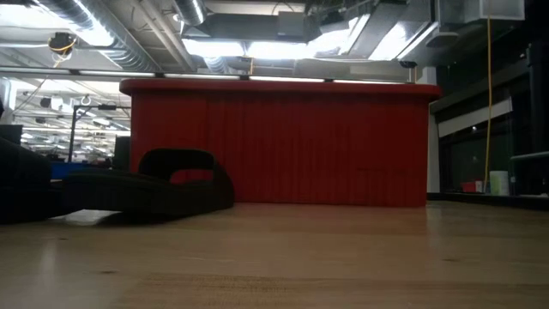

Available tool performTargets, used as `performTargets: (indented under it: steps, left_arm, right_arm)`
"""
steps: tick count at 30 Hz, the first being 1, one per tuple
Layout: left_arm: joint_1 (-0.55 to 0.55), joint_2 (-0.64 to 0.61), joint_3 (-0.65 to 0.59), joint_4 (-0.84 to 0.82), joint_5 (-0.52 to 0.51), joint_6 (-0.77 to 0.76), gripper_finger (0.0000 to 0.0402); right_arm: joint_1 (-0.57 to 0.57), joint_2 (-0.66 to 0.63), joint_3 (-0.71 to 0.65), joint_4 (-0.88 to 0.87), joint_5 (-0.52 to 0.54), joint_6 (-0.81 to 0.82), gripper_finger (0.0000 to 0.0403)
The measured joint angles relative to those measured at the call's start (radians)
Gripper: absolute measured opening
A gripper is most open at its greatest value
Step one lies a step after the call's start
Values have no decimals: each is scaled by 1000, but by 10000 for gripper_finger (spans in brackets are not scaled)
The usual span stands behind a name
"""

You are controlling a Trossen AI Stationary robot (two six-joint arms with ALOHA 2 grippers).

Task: Pick and place slides into bin
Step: Put the top black slide into the red bin

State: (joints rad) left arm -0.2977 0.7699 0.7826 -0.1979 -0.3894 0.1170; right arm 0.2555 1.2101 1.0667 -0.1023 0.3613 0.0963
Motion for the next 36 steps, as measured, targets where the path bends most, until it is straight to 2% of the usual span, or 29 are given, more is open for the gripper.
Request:
performTargets:
  steps: [6,14,21,26,31,36]
  left_arm:
    - [0,147,64,-20,-24,-29,3]
    - [-5,329,201,-113,-10,-85,3]
    - [-41,376,298,-330,-20,-155,3]
    - [-60,427,337,-492,-18,-242,2]
    - [-76,466,361,-570,-26,-246,3]
    - [-73,448,363,-580,-31,-246,5]
  right_arm:
    - [22,-81,-148,100,-102,3,15]
    - [27,-144,-190,98,-101,-9,6]
    - [26,-149,-185,98,-101,-50,24]
    - [25,-148,-185,98,-101,-51,20]
    - [6,-148,-185,98,-101,-28,10]
    - [-5,-148,-184,98,-101,-24,8]
